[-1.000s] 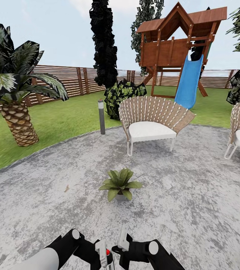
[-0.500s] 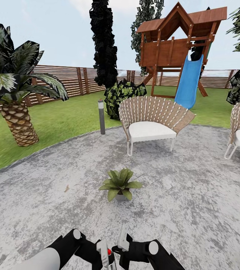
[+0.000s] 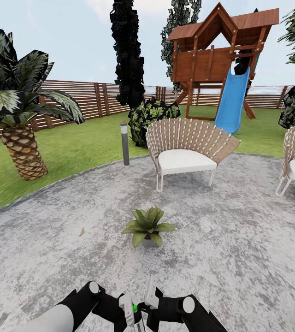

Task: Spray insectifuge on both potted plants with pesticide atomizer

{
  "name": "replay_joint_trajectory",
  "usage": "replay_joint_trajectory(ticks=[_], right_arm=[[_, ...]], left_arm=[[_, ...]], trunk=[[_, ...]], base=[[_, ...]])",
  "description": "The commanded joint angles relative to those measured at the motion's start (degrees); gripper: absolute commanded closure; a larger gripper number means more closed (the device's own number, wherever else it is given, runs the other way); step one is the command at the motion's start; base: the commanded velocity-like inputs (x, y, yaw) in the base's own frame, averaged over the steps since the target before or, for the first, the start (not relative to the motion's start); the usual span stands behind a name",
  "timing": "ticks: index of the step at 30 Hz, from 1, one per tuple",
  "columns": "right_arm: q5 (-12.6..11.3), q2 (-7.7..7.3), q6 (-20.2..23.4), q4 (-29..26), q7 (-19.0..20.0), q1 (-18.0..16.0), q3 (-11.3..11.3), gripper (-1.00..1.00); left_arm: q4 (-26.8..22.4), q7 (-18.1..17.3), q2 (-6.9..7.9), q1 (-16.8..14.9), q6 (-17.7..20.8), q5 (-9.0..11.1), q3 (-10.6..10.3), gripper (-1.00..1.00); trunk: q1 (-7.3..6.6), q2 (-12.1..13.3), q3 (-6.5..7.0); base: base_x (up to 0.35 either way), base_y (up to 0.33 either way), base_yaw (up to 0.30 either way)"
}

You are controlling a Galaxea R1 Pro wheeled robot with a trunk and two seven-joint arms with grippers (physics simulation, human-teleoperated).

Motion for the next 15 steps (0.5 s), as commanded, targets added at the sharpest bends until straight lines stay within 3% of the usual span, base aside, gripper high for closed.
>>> replay_joint_trajectory(ticks=[1, 4, 10, 15], right_arm=[[0.6, 0.01, -0.3, -0.1, 0.0, 0.0, -0.1, 1.00], [0.6, 0.01, -0.3, -0.1, 0.0, 0.0, -0.1, 1.00], [0.7, 0.01, -0.3, -0.1, 0.0, 0.0, -0.1, 1.00], [0.8, -0.01, -0.3, 0.0, -0.1, 0.0, -0.1, 1.00]], left_arm=[[-0.1, 0.0, 0.07, 0.0, -0.5, -0.7, 0.0, 1.00], [0.1, 0.1, 1.30, 0.0, -0.4, -1.2, -0.3, 1.00], [0.0, 0.1, 9.26, 0.2, -0.4, -1.6, -0.5, 1.00], [-0.1, 0.2, 13.40, 0.2, -0.4, -1.6, -0.5, 1.00]], trunk=[[-0.01, 0.0, -0.05], [-0.01, 0.0, -0.05], [-0.01, 0.0, -0.05], [-0.01, 0.0, -0.05]], base=[[0.000, 0.000, 0.000], [0.000, 0.000, 0.000], [0.000, 0.000, 0.000], [0.000, 0.000, 0.000]])
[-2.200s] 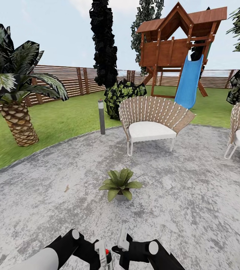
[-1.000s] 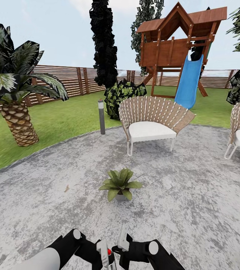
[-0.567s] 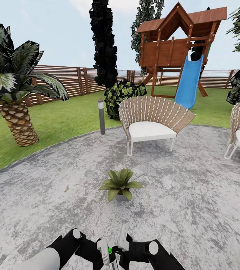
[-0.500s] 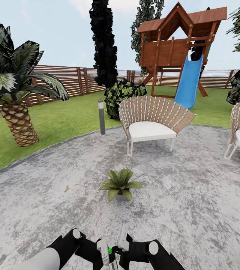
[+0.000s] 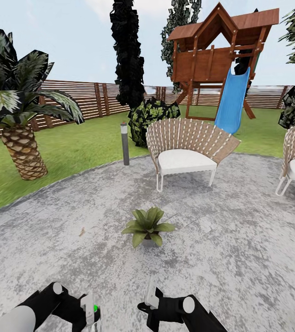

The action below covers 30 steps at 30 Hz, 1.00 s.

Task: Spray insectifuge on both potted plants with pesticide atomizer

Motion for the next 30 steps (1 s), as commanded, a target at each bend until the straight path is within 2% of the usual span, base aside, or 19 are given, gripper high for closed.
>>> replay_joint_trajectory(ticks=[1, 3, 4, 6, 9, 11, 12, 15, 17, 18, 19, 20, 21, 23, 24, 25, 28, 29, 30], right_arm=[[0.6, -0.01, -0.3, -0.1, 0.0, 0.0, -0.1, 1.00], [0.6, -0.04, -0.3, -0.1, 0.0, 0.0, -0.2, 1.00], [0.7, -0.08, -0.3, 0.0, 0.0, 0.0, -0.2, -1.00], [0.6, -0.21, -0.3, 0.0, -0.1, 0.0, -0.3, -1.00], [0.6, -0.42, -0.3, 0.1, -0.5, 0.0, -0.7, -1.00], [0.5, -0.53, -0.3, 0.1, -1.5, 0.0, -0.9, -1.00], [0.5, -0.89, -0.3, 0.2, -3.5, 0.0, -0.9, -1.00], [0.1, -3.19, -0.4, 2.4, -13.7, 0.1, -1.8, -1.00], [-0.7, -3.98, -0.4, 8.7, -20.6, 0.1, -5.9, -1.00], [-0.9, -4.08, -0.5, 10.8, -22.6, 0.2, -7.7, -1.00], [-1.2, -4.19, -0.5, 14.4, -27.2, 0.2, -11.2, -1.00], [-1.3, -4.22, -0.5, 16.9, -30.8, 0.2, -13.0, -1.00], [-1.3, -4.24, -0.5, 18.3, -33.2, 0.2, -13.7, -1.00], [-1.5, -4.26, -0.6, 21.8, -41.3, 0.2, -14.7, -1.00], [-1.6, -4.23, -0.6, 23.3, -45.3, 0.2, -14.8, -1.00], [-1.8, -4.14, -0.7, 24.7, -50.1, 0.3, -15.0, -1.00], [-2.2, -3.92, -0.7, 25.6, -56.5, 0.3, -15.2, -1.00], [-3.0, -3.92, -0.7, 25.7, -57.9, 0.3, -15.4, -1.00], [-5.3, -3.92, -0.7, 25.7, -59.3, 0.3, -16.2, -1.00]], left_arm=[[-0.1, 0.0, 1.13, 0.0, -0.6, -0.3, 0.1, 1.00], [-0.1, 0.0, 3.03, 0.0, -0.7, -0.3, 0.1, 1.00], [0.0, 0.0, 3.71, 0.0, -0.7, -0.3, 0.1, 1.00], [0.1, 0.1, 4.97, 0.0, -0.7, -0.2, 0.2, 1.00], [0.5, 0.9, 5.58, 0.1, -0.5, -0.1, 0.3, 1.00], [0.5, 3.2, 5.44, 0.1, -0.2, 0.2, 0.6, 1.00], [0.6, 5.4, 5.26, 0.1, 0.0, 0.5, 0.8, 1.00], [0.7, 11.7, 4.65, 0.1, 0.4, 2.3, 1.1, 1.00], [0.7, 14.4, 4.39, 0.1, 1.5, 6.1, 2.3, 1.00], [0.7, 15.1, 4.35, 0.1, 2.2, 7.6, 3.0, 1.00], [0.7, 16.4, 4.31, 0.1, 4.5, 10.7, 4.8, 1.00], [0.6, 17.7, 4.30, 0.1, 6.4, 12.6, 6.1, 1.00], [0.6, 18.7, 4.28, 0.1, 7.3, 13.6, 6.8, 1.00], [0.7, 23.0, 3.90, 0.1, 8.6, 15.7, 7.7, 1.00], [0.7, 25.7, 3.15, 0.1, 8.8, 16.7, 7.8, 1.00], [1.0, 30.1, 1.75, 0.1, 9.0, 17.7, 7.7, 1.00], [2.0, 35.9, -0.70, 0.1, 9.1, 18.3, 7.7, 1.00], [2.1, 36.5, -1.11, 0.1, 9.1, 18.4, 7.6, 1.00], [2.2, 37.1, -1.48, 0.1, 9.3, 18.5, 7.7, 1.00]], trunk=[[-0.01, 0.0, -0.05], [-0.01, 0.0, -0.05], [-0.01, 0.0, -0.05], [-0.01, 0.0, -0.05], [-0.01, 0.0, -0.05], [-0.01, 0.0, -0.05], [-0.01, 0.0, -0.05], [-0.01, 0.0, -0.05], [-0.01, 0.0, -0.05], [-0.01, 0.0, -0.05], [-0.01, 0.0, -0.05], [-0.01, 0.0, -0.05], [-0.01, 0.0, -0.05], [-0.01, 0.0, -0.05], [-0.01, 0.0, -0.05], [-0.01, 0.0, -0.05], [-0.01, 0.0, -0.05], [-0.01, 0.0, -0.05], [-0.01, 0.0, -0.05]], base=[[0.000, 0.000, 0.000], [0.000, 0.000, 0.000], [0.000, 0.000, 0.000], [0.000, 0.000, 0.000], [0.000, 0.000, 0.000], [0.000, 0.000, 0.000], [0.000, 0.000, 0.000], [0.000, 0.000, 0.000], [0.000, 0.000, 0.000], [0.000, 0.000, 0.000], [0.000, 0.000, 0.000], [0.000, 0.000, 0.000], [0.000, 0.000, 0.000], [0.000, 0.000, 0.000], [0.000, 0.000, 0.000], [0.000, 0.000, 0.000], [0.000, 0.000, 0.000], [0.000, 0.000, 0.000], [0.000, 0.000, 0.000]])
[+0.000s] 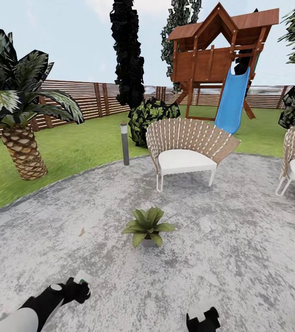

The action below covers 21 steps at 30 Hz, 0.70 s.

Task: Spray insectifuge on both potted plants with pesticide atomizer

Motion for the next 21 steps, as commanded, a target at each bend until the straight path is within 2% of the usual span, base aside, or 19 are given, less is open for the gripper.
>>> replay_joint_trajectory(ticks=[1, 3, 5, 8, 12, 14, 21], right_arm=[[-2.1, 0.00, -0.2, 0.1, -1.0, 0.0, -1.1, -1.00], [-5.5, -0.14, -0.1, 0.1, -1.5, 0.0, -1.7, -1.00], [-6.2, -0.27, -0.2, 0.1, -1.4, 0.0, -1.8, -1.00], [-6.6, -1.26, -0.2, 0.1, -1.3, 0.0, -1.8, -1.00], [-7.0, -1.52, -0.2, 0.2, -1.4, 0.0, -1.8, -1.00], [-7.2, -1.54, -0.2, 0.3, -1.5, 0.0, -1.9, -1.00], [-7.3, -1.47, -0.2, 0.5, -1.5, 0.0, -2.0, -1.00]], left_arm=[[0.0, 0.2, -0.18, 0.0, 0.2, 0.3, 0.0, 1.00], [0.1, 1.3, -0.28, 0.0, 0.3, 2.7, 0.2, 1.00], [0.4, 1.8, -0.36, 0.0, 0.5, 3.9, 0.1, 1.00], [0.9, 1.9, -1.25, 0.1, 1.3, 3.7, -0.2, 1.00], [-0.2, 1.7, -2.02, 0.1, 10.6, 3.7, -0.1, 1.00], [-1.8, 1.7, -2.62, 0.1, 13.0, 3.8, -0.1, 1.00], [-4.0, 1.6, -2.83, 0.0, 13.9, 3.8, 0.0, 1.00]], trunk=[[-0.01, 0.0, -0.05], [-0.01, 0.0, -0.05], [-0.01, 0.0, -0.05], [-0.01, 0.0, -0.05], [-0.01, 0.0, -0.05], [-0.01, 0.0, -0.05], [-0.01, 0.0, -0.05]], base=[[0.000, 0.000, 0.000], [0.000, 0.000, 0.000], [0.000, 0.000, 0.000], [0.000, 0.000, 0.000], [0.000, 0.000, 0.000], [0.000, 0.000, -0.009], [0.048, 0.000, -0.235]])
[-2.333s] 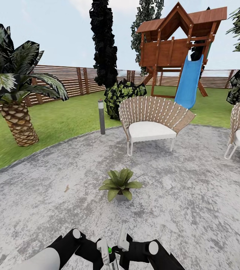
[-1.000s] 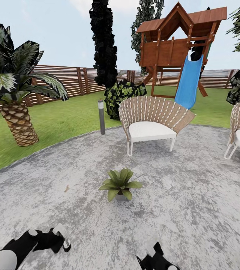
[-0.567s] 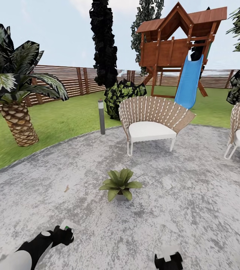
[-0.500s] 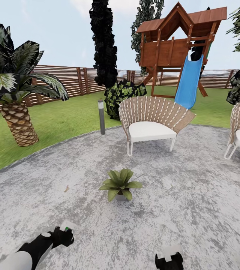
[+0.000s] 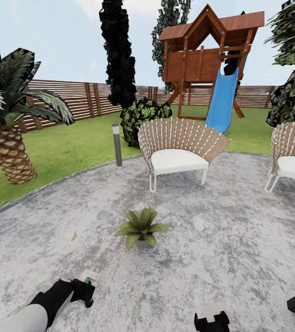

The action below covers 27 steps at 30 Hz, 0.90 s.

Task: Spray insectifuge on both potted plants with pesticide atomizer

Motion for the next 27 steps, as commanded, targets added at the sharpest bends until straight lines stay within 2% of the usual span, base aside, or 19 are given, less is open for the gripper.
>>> replay_joint_trajectory(ticks=[1, 5, 9, 13, 15, 17, 19, 21, 22, 24, 27], right_arm=[[0.6, 0.05, -0.2, 0.1, -0.2, -0.1, -0.5, -1.00], [0.6, 0.21, -0.2, 0.1, -0.2, -0.1, -0.5, -1.00], [0.6, 0.36, -0.2, 0.1, -0.2, -0.1, -0.5, -1.00], [0.5, 0.40, -0.2, 0.1, -0.2, -0.1, -0.6, -1.00], [0.5, 0.45, -0.2, 0.1, -0.3, -0.1, -0.6, -1.00], [0.5, 0.48, -0.2, 0.1, -0.3, -0.1, -0.6, -1.00], [0.5, 0.55, -0.2, 0.1, -0.2, -0.1, -0.6, -1.00], [0.5, 0.58, -0.2, 0.1, -0.2, -0.1, -0.6, -1.00], [0.5, 0.58, -0.2, 0.1, -0.2, -0.1, -0.6, -1.00], [0.5, 0.58, -0.2, 0.1, -0.2, -0.1, -0.6, -1.00], [0.5, 0.57, -0.2, 0.1, -0.3, -0.1, -0.6, -1.00]], left_arm=[[-0.2, -0.3, 0.01, 0.0, 0.5, -0.1, -0.1, 1.00], [-0.8, -0.3, -0.52, -0.4, 6.4, -0.1, -0.3, 1.00], [-2.2, -0.4, -0.69, -0.5, 7.9, -0.2, -0.3, 1.00], [-2.4, -0.5, -0.83, -0.7, 11.8, -0.4, -0.4, 1.00], [-2.5, -0.7, -0.91, -0.9, 15.6, -0.4, -0.5, 1.00], [-2.9, -1.7, -0.97, -0.9, 17.3, -0.4, -0.8, 1.00], [-5.5, -5.9, -0.77, -1.0, 19.6, -0.5, -2.9, 1.00], [-8.5, -9.2, -0.58, -1.0, 23.3, -0.6, -5.1, 1.00], [-11.3, -10.9, -0.53, -1.0, 26.3, -0.6, -6.6, 1.00], [-14.7, -11.8, -0.46, -1.0, 29.3, -0.6, -8.5, 1.00], [-16.1, -12.1, -0.40, -1.0, 30.7, -0.7, -9.3, 1.00]], trunk=[[0.01, 0.0, -0.05], [0.01, 0.0, -0.05], [0.01, 0.0, -0.05], [0.01, 0.0, -0.05], [0.01, 0.0, -0.05], [0.01, 0.0, -0.05], [0.01, 0.0, -0.05], [0.01, 0.0, -0.05], [0.01, 0.0, -0.05], [0.01, 0.0, -0.05], [0.01, 0.0, -0.05]], base=[[0.251, 0.000, -0.288], [0.313, -0.042, -0.290], [0.322, -0.109, -0.252], [0.254, -0.105, -0.033], [0.060, -0.026, -0.004], [0.017, -0.007, -0.001], [0.005, -0.002, 0.000], [0.001, 0.000, -0.023], [0.019, 0.000, -0.141], [0.132, 0.000, -0.191], [0.288, 0.000, -0.071]])
